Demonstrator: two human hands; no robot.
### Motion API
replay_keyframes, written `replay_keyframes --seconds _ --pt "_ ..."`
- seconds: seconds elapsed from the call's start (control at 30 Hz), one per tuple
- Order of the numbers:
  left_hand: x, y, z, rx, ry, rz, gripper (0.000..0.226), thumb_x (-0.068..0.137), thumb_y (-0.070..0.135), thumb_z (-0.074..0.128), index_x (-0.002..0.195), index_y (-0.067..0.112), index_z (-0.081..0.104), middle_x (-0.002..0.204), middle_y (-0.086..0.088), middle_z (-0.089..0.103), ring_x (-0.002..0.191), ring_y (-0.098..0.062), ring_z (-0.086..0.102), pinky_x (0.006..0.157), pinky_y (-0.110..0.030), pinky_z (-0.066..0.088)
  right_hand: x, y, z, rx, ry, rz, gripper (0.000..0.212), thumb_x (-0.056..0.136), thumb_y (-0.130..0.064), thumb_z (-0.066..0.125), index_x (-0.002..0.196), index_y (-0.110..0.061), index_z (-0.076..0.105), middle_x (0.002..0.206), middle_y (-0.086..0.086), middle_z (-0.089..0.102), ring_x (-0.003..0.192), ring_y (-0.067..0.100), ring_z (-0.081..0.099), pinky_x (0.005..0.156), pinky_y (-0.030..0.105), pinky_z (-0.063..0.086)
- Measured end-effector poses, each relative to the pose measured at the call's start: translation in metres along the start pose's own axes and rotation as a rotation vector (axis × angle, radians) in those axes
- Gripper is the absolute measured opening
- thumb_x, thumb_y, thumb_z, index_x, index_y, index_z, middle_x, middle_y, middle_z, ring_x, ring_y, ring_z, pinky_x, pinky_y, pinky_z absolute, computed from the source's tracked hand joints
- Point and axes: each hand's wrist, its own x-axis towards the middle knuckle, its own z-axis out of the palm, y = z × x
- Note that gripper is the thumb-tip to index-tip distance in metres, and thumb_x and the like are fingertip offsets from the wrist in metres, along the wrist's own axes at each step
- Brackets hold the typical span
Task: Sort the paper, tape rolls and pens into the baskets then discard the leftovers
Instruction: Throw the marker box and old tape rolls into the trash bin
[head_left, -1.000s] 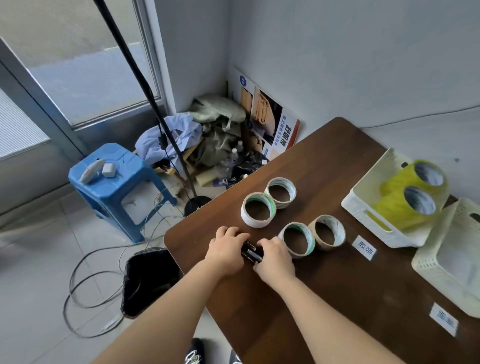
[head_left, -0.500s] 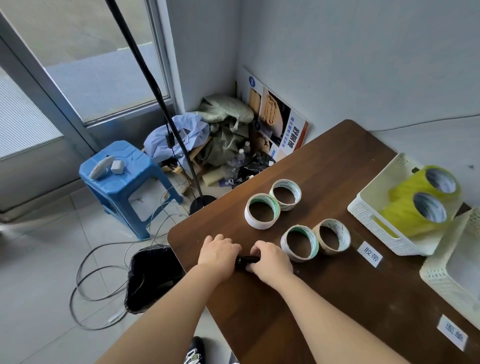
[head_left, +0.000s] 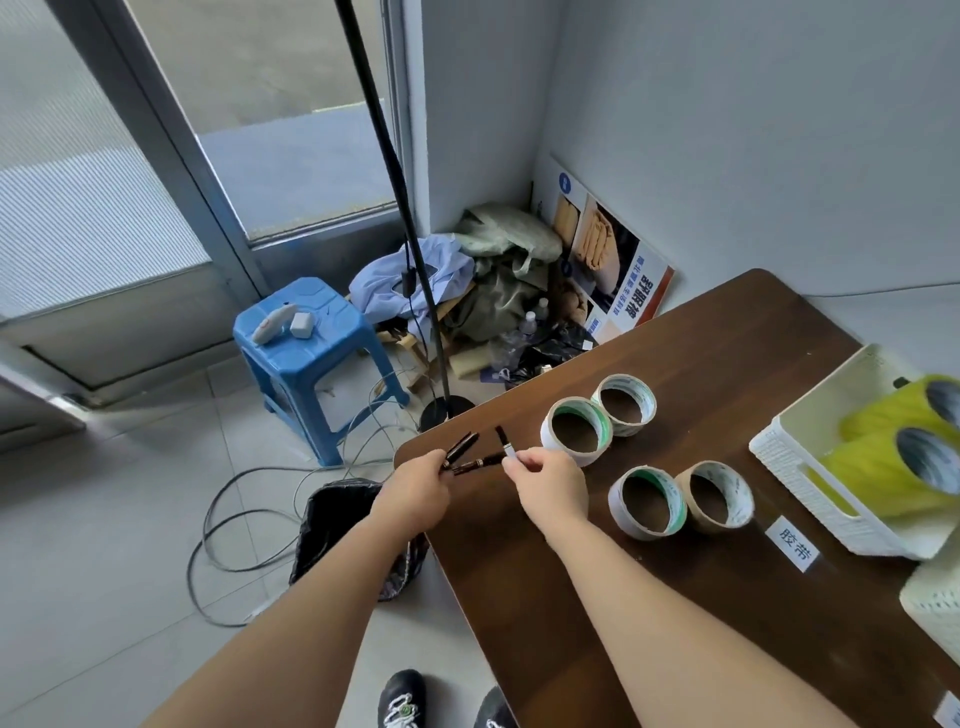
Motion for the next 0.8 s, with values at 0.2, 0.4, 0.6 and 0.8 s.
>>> replay_keyframes --seconds 0.2,0.4,0.6,0.8 --pt "-0.019 -0.044 -0.041 -0.586 -0.024 -0.239 0.016 0.097 0.020 0.048 0.084 0.022 0.055 0.062 0.001 0.057 0.048 -0.010 0.051 0.048 -0.025 0.044 -0.018 -0.065 0.053 0.332 -0.241 0.067 0.026 0.093 -0.031 0.056 0.090 -0.008 0.070 0.089 0.010 0.068 0.086 0.025 0.062 0.080 0.041 0.054" --pt "-0.041 -0.091 -0.060 -0.768 -0.051 -0.386 0.018 0.098 0.015 0.046 0.083 0.009 0.053 0.062 -0.008 0.053 0.042 -0.016 0.043 0.040 -0.023 0.040 -0.032 -0.089 0.112 0.412 -0.425 0.217 0.029 0.098 -0.025 0.049 0.075 -0.012 0.061 0.077 0.010 0.065 0.064 0.022 0.061 0.055 0.029 0.050" --pt "-0.043 -0.117 -0.064 -0.816 -0.066 -0.444 0.019 0.097 0.008 0.044 0.082 0.009 0.056 0.069 -0.009 0.053 0.049 -0.016 0.048 0.048 -0.029 0.053 -0.033 -0.094 0.146 0.425 -0.444 0.361 0.027 0.099 -0.020 0.045 0.082 -0.008 0.061 0.077 0.015 0.063 0.061 0.020 0.054 0.046 0.025 0.046" --pt "-0.030 -0.135 -0.070 -0.646 0.044 -0.470 0.028 0.092 0.002 0.043 0.113 0.010 0.058 0.110 -0.018 0.062 0.089 -0.030 0.063 0.077 -0.035 0.055 -0.025 -0.097 0.149 0.457 -0.368 0.340 0.017 0.096 -0.017 0.043 0.093 -0.012 0.058 0.074 0.004 0.051 0.064 0.016 0.051 0.053 0.024 0.048"
